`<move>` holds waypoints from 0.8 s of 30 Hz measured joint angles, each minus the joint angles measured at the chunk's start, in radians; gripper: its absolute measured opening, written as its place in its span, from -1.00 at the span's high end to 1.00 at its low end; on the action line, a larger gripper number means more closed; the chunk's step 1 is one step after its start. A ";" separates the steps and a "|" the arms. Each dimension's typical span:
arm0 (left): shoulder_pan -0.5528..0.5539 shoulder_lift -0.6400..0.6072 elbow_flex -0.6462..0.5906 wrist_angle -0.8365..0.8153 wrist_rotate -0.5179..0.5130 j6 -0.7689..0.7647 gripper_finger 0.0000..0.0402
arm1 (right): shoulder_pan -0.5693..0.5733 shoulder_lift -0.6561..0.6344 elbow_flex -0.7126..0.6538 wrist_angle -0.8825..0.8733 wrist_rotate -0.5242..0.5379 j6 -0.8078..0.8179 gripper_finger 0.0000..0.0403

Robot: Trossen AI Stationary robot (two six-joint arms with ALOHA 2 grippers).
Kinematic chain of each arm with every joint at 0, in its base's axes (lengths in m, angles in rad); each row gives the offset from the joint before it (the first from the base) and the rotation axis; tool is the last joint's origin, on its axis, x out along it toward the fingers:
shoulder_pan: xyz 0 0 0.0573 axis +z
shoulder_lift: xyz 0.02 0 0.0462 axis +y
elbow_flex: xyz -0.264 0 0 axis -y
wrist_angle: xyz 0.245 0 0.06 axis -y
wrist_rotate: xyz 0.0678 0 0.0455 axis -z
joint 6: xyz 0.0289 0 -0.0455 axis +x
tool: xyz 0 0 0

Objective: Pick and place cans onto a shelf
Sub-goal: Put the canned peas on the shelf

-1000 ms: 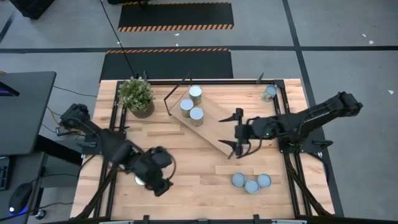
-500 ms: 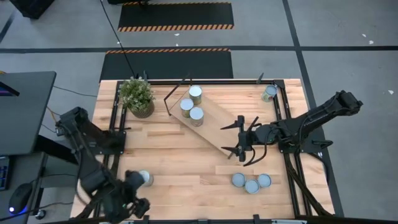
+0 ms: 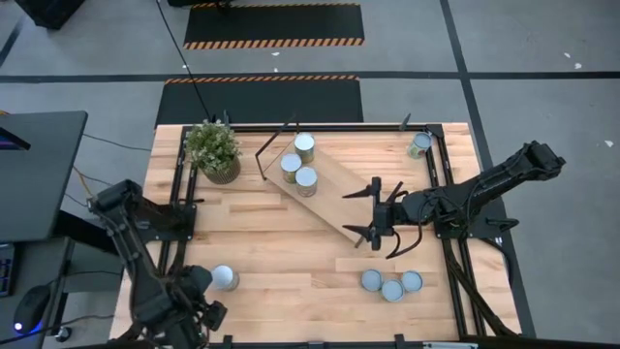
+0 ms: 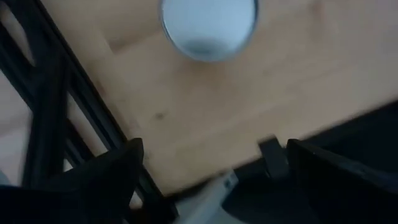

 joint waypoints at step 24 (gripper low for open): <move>0.046 0.109 -0.138 0.032 -0.040 0.141 -0.99 | -0.055 0.001 0.000 0.018 -0.137 0.000 -0.85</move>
